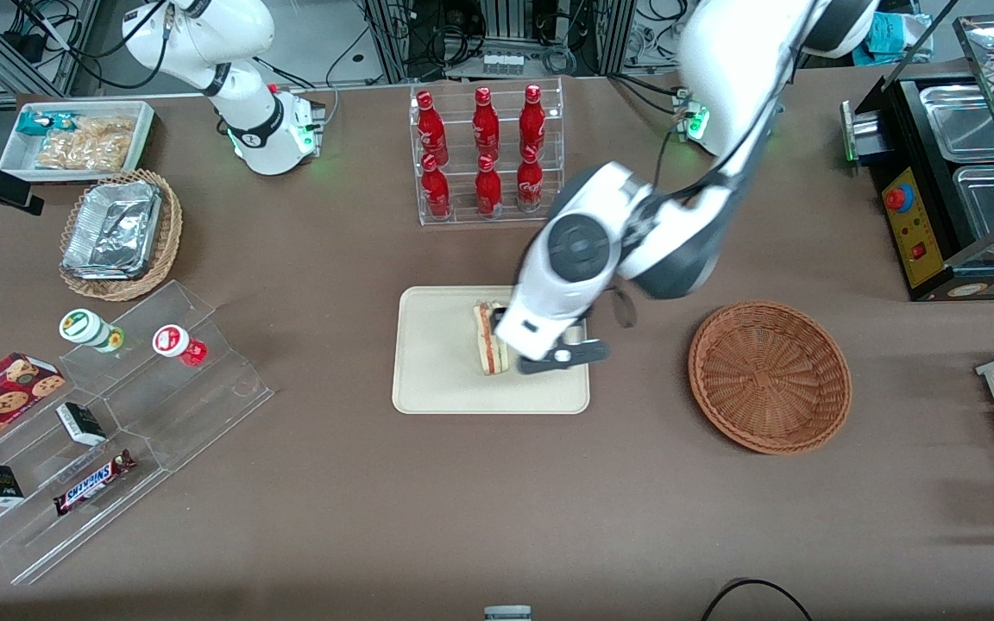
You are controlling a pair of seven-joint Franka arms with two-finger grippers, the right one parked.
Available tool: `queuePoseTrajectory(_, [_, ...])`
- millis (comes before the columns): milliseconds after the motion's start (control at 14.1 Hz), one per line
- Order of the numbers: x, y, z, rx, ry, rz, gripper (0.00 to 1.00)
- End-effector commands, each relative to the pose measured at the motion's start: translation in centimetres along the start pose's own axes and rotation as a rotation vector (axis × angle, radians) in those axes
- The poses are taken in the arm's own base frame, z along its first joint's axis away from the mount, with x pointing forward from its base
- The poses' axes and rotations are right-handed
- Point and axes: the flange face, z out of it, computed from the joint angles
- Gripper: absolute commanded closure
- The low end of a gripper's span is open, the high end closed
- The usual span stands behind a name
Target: Place sandwich from basket to tray
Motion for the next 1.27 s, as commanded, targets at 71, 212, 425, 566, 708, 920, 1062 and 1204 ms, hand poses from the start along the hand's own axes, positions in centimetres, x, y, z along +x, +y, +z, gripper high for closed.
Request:
queuePoseTrajectory(71, [3.4,-12.8,-9.1,0.055,-0.062,0.065,0.00])
queuePoseTrajectory(212, [3.3,-18.0,-12.6,0.082,-0.120,0.143,0.00])
queuePoseTrajectory(425, [4.9,-25.8,-16.6,0.105,-0.104,0.059,0.00])
queuePoseTrajectory(566, [5.9,-30.3,-16.9,0.219,-0.128,0.086,0.00])
queuePoseTrajectory(708, [6.5,-32.3,-17.5,0.219,-0.128,0.070,0.00])
queuePoseTrajectory(920, [7.0,-33.5,-18.8,0.199,-0.104,0.048,0.00])
queuePoseTrajectory(1062, [7.3,-33.4,-18.8,0.189,-0.096,0.061,0.00])
queuePoseTrajectory(1204, [6.5,-33.6,-19.1,0.209,-0.111,0.045,0.00])
